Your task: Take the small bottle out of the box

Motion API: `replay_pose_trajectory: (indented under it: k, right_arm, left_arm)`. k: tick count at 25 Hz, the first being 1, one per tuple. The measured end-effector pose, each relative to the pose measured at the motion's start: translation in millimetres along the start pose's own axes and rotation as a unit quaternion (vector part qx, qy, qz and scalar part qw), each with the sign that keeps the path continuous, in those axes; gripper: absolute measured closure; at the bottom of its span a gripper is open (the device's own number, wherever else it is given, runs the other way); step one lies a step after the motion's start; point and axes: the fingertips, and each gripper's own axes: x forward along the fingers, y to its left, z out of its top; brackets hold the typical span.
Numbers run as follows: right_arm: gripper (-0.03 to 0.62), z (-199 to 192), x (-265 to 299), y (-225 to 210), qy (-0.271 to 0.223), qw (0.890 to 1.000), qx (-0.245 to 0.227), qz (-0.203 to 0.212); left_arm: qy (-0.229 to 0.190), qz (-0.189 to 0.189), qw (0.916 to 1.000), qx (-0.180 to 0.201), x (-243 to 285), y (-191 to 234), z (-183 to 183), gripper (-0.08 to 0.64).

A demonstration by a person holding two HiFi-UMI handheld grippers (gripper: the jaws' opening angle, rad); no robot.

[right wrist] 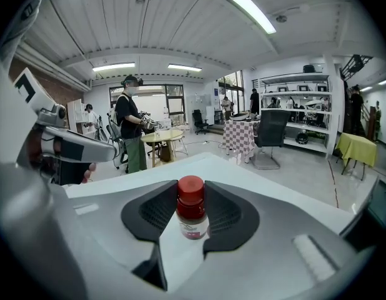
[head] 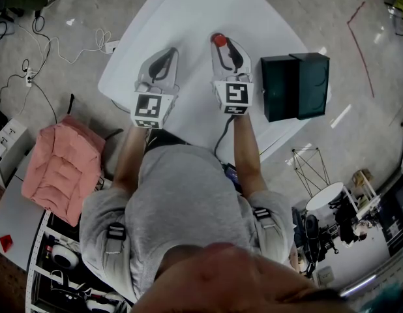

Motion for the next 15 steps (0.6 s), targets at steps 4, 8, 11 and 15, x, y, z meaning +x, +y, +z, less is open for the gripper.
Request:
replay_pose_trajectory:
  k: [4,8,11,15]
  right_arm:
    - [0.440,2,-2,0,-0.008,1.000,0.019,0.002]
    - [0.417,6,-6,-1,-0.019,0.999,0.029,0.002]
    - [0.414,11,-11,-1,-0.024,0.999,0.026,0.001]
    - [0.413,17,-20,0,-0.031,0.999,0.022,-0.001]
  left_arm:
    - [-0.003,-0.002,1.0000,0.001,-2,-2,3,0.548]
    - [-0.005,0.000,1.0000,0.002,-6,-3,3,0.548]
    - [-0.009,0.001,0.9999,0.005,-10,-5,6,0.548]
    - [-0.015,-0.003,0.9999,0.008,-16,-11,11,0.548]
